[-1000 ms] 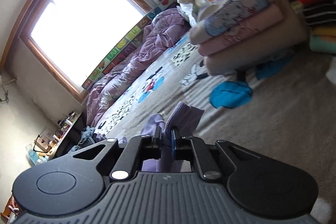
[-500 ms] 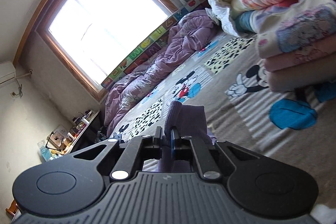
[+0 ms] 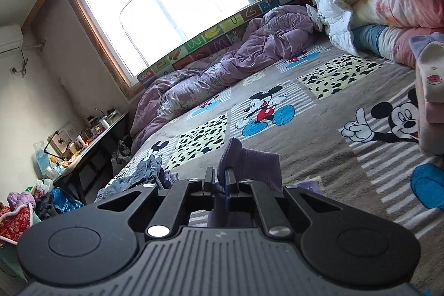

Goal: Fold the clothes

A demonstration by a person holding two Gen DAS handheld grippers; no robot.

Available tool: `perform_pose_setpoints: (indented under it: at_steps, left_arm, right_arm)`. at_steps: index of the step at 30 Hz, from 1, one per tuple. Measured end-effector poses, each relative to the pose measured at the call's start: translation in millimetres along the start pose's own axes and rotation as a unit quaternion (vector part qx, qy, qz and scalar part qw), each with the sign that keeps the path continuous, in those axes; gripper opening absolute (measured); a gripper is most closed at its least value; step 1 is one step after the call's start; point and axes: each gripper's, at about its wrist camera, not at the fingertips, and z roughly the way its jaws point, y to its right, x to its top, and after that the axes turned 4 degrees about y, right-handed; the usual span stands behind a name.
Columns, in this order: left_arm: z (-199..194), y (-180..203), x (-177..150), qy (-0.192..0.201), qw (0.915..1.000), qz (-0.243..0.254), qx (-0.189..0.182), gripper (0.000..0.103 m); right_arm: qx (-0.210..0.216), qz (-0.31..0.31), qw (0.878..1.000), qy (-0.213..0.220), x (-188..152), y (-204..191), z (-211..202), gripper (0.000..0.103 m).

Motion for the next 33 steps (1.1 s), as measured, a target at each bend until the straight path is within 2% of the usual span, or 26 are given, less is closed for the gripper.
perform_pose_setpoints:
  at_steps: [2, 5, 11, 13, 17, 27, 30, 33]
  left_arm:
    - [-1, -13, 1, 0.000, 0.9982, -0.056, -0.019, 0.016]
    - [1, -31, 1, -0.004, 0.9899, -0.134, -0.046, 0.016]
    - [6, -48, -1, -0.015, 0.9724, -0.221, -0.072, 0.014]
    - [7, -54, -4, -0.016, 0.9633, -0.255, -0.081, 0.014]
    - [10, -69, -12, -0.011, 0.9368, -0.334, -0.104, 0.013]
    - [2, -77, -17, -0.003, 0.9081, -0.402, -0.116, 0.011]
    - [-1, -81, -19, 0.001, 0.8946, -0.428, -0.127, 0.011]
    - [-3, -82, -17, 0.000, 0.8951, -0.428, -0.127, 0.011]
  right_arm:
    - [-0.004, -0.008, 1.000, -0.009, -3, -6, 13, 0.008]
    - [-0.007, -0.024, 0.999, -0.021, -8, -15, 33, 0.008]
    - [-0.007, -0.063, 0.996, -0.054, -24, -36, 72, 0.008]
    - [-0.008, -0.076, 0.995, -0.063, -30, -43, 82, 0.008]
    - [-0.012, -0.087, 0.993, -0.078, -39, -48, 102, 0.008]
    - [-0.031, -0.115, 0.986, -0.116, -65, -48, 143, 0.007]
    - [-0.039, -0.125, 0.983, -0.127, -73, -47, 155, 0.007]
    - [-0.048, -0.137, 0.979, -0.142, -81, -46, 166, 0.006]
